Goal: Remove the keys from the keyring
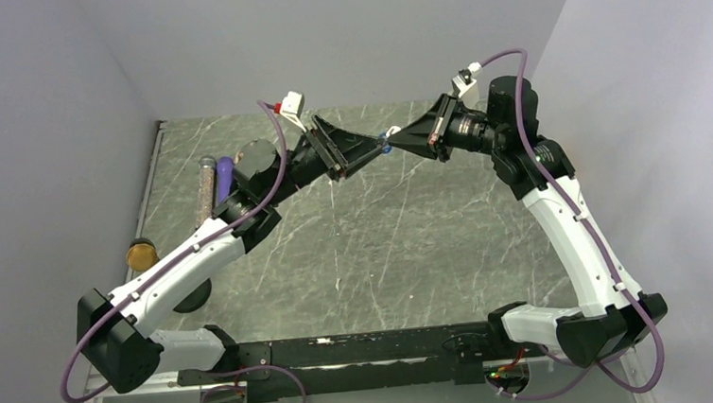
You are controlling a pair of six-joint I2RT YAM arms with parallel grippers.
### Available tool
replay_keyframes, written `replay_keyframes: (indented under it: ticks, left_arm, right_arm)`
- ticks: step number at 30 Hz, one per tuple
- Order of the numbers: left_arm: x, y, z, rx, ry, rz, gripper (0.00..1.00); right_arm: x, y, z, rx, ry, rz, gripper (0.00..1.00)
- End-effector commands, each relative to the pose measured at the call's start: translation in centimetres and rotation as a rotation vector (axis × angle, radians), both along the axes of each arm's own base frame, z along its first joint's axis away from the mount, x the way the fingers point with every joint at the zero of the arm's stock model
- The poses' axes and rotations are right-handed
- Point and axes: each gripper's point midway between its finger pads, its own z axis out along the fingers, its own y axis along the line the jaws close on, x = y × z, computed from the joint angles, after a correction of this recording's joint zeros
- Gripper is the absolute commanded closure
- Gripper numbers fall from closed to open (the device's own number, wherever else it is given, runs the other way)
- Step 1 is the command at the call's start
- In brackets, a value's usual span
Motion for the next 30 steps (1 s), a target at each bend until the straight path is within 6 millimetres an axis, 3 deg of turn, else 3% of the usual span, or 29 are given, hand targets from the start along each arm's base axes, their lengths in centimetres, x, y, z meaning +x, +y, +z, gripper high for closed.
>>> replay_keyframes:
  ticks: [1, 10, 18, 30]
  left_arm:
    - [-0.6, 0.0, 3.1, -0.058, -0.066, -0.015, 0.41]
    - [-0.1, -1.4, 4.0, -0.071, -0.077, -0.037, 0.44]
    - [0.2, -1.9, 4.2, -0.088, -0.083, -0.040, 0.62]
    - [0.4, -1.1, 6.0, -0.142, -0.137, 0.006, 0.58]
  right_arm:
    - [0.0, -0.2, 2.3, 0.035, -0.106, -0.012, 1.00]
    - [-0.2, -0.2, 2.7, 0.050, -0.143, -0.004, 1.00]
    - [-0.6, -0.2, 3.2, 0.052, -0.178, 0.009, 1.00]
    - [-1.5, 0.1, 3.8, 0.076, -0.207, 0.052, 1.00]
